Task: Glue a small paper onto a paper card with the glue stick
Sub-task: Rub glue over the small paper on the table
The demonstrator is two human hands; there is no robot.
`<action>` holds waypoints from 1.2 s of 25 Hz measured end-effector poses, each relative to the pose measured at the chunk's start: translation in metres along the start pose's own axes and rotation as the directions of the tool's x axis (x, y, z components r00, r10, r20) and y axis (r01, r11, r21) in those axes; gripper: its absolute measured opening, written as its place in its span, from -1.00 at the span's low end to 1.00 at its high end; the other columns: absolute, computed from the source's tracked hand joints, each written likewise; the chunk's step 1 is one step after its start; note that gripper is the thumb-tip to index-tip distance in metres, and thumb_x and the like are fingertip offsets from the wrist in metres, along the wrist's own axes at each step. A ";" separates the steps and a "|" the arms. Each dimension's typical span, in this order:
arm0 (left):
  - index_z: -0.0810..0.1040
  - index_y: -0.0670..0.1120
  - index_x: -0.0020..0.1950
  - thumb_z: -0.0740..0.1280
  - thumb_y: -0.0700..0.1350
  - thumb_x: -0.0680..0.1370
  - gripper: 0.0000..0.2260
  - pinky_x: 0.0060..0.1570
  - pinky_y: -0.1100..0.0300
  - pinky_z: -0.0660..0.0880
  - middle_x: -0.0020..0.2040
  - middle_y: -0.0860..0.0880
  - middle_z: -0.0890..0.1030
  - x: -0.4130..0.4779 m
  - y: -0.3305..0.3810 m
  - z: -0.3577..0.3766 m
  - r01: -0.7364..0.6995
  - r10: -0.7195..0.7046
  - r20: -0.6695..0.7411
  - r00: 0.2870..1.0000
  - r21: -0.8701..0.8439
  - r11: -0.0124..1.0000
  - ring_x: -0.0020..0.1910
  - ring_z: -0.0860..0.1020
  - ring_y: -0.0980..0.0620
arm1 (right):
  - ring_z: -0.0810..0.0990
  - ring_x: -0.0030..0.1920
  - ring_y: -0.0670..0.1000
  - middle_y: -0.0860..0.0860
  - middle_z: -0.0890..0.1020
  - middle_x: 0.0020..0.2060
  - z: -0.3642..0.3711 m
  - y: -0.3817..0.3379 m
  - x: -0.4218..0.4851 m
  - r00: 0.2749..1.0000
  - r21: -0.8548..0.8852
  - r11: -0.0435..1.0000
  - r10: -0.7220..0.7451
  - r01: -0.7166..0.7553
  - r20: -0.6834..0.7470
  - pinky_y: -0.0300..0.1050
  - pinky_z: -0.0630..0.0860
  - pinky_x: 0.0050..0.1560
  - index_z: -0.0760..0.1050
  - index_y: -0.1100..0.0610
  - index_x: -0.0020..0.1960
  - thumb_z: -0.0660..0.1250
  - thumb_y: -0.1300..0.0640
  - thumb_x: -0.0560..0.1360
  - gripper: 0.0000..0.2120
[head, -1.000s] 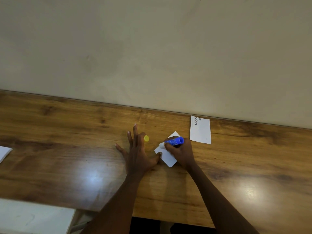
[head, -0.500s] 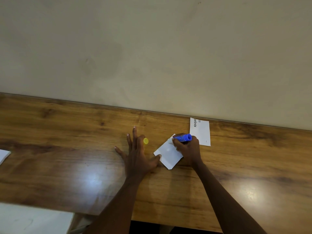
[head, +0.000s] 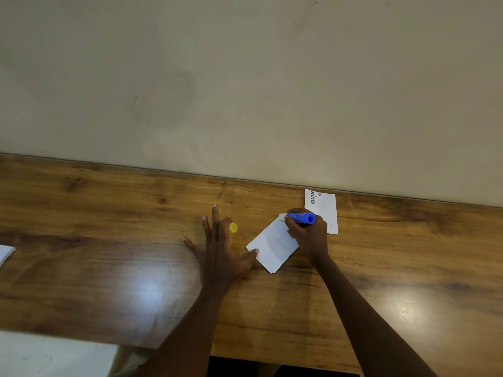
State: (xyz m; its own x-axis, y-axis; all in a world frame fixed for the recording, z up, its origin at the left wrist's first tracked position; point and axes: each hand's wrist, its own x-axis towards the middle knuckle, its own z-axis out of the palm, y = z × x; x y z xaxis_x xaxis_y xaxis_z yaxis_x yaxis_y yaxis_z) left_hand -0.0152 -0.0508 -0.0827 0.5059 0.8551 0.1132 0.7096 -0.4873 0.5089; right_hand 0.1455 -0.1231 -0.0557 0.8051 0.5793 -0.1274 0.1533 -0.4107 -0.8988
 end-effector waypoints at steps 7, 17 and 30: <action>-0.01 0.10 0.27 0.41 0.19 0.26 -0.23 0.24 -0.41 -0.31 0.45 0.06 -0.19 0.000 0.001 -0.001 -0.003 0.003 -0.001 1.000 -0.003 1.000 0.46 -0.16 -0.10 | 0.53 -0.23 -0.04 0.11 0.57 -0.09 -0.002 -0.002 -0.011 0.994 0.146 0.987 -0.051 0.066 -0.101 -0.19 0.48 -0.17 0.48 0.21 0.08 0.32 0.20 0.44 -0.78; -0.01 0.08 0.28 0.44 0.19 0.26 -0.20 0.21 -0.31 -0.34 0.45 0.04 -0.15 0.000 0.001 0.000 -0.015 0.015 -0.016 1.000 0.030 0.999 0.43 -0.14 -0.09 | 0.37 0.27 0.16 0.17 0.43 0.27 0.021 0.009 -0.063 0.981 -0.166 0.984 0.027 -0.059 -0.190 0.03 0.30 0.30 0.30 0.17 0.29 0.38 0.18 0.40 -0.49; 0.01 0.11 0.28 0.00 0.42 0.29 -0.33 0.25 -0.33 -0.38 0.46 0.08 -0.21 -0.002 0.000 -0.002 -0.002 0.002 -0.002 1.000 -0.025 1.000 0.48 -0.16 -0.12 | 0.38 0.17 0.02 0.15 0.38 0.25 0.005 -0.012 -0.030 0.995 0.029 0.996 -0.089 0.088 0.048 -0.11 0.40 0.18 0.24 0.18 0.26 0.40 0.42 0.30 -0.39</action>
State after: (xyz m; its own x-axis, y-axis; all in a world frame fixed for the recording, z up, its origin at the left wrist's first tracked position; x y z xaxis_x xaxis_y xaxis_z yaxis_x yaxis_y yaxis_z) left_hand -0.0168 -0.0518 -0.0814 0.5062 0.8546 0.1160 0.6960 -0.4843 0.5302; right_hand 0.1167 -0.1318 -0.0430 0.7599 0.6466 -0.0670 0.2063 -0.3376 -0.9184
